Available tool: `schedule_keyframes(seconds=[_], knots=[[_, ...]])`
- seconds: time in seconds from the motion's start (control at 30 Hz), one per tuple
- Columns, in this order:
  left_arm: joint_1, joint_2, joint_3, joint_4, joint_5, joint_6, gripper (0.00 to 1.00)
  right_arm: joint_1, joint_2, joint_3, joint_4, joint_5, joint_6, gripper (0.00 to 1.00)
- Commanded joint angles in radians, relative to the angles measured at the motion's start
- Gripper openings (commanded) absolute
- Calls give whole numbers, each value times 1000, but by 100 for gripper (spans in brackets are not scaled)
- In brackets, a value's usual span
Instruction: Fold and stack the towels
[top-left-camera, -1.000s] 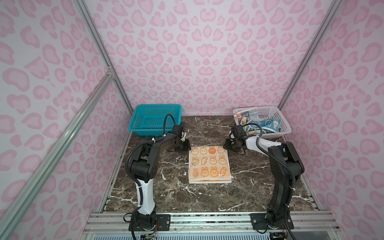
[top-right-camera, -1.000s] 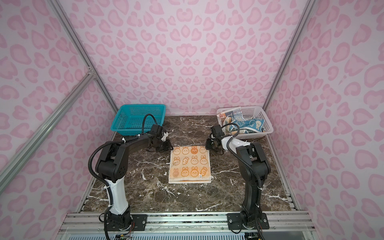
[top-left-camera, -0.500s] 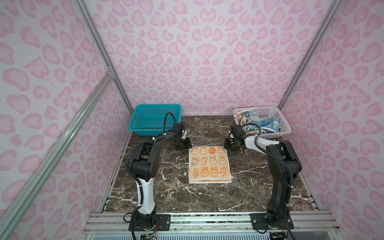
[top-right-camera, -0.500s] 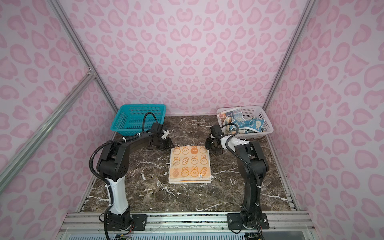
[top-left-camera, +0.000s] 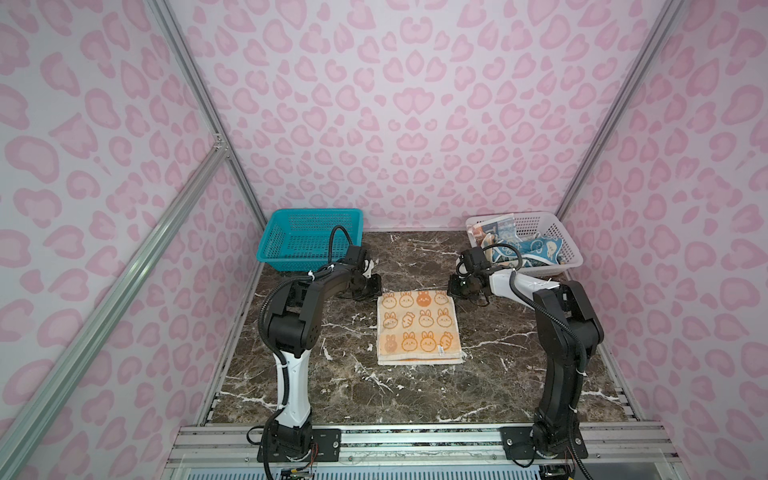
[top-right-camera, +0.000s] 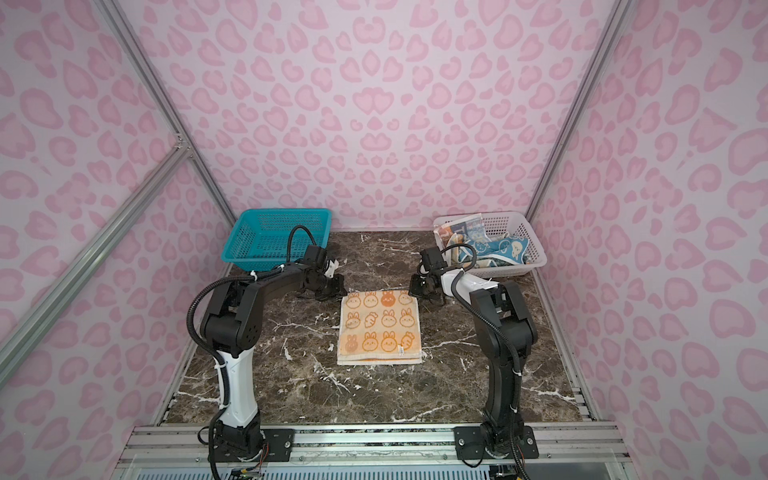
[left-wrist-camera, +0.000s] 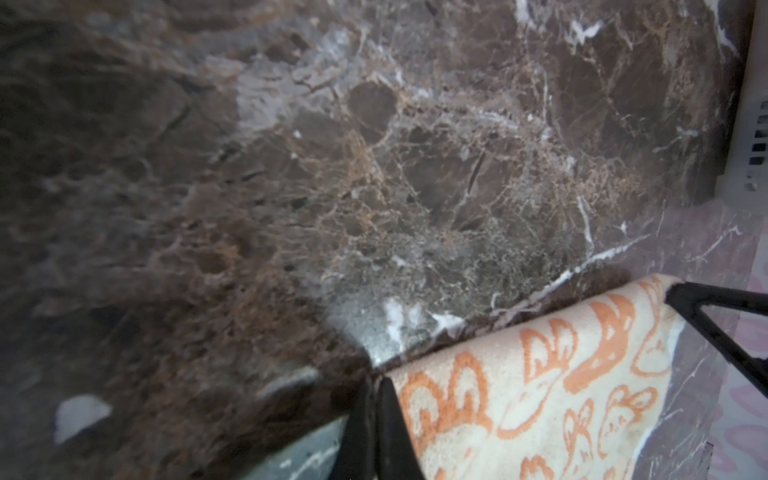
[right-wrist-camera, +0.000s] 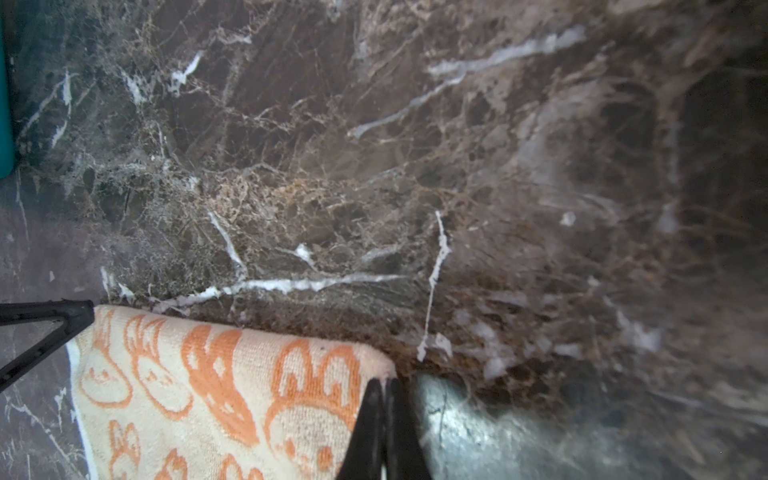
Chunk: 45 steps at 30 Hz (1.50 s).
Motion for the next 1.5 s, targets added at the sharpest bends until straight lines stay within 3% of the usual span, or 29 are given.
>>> schedule_keyframes(seconds=[0.0,0.4,0.77,1.47], knots=[[1,-1,8,-4,8,-2,3,1,-3,6,-26,6,-34,0],[2,-170,-59,32,87,87,3,1,-124,-56,8,-28,-155,0],[0,-357,-274,51,130,99,3,74,-290,-211,-11,8,-257,0],[-54,-599,-534,-15,129,87,3,147,-563,-453,-152,83,-231,0]])
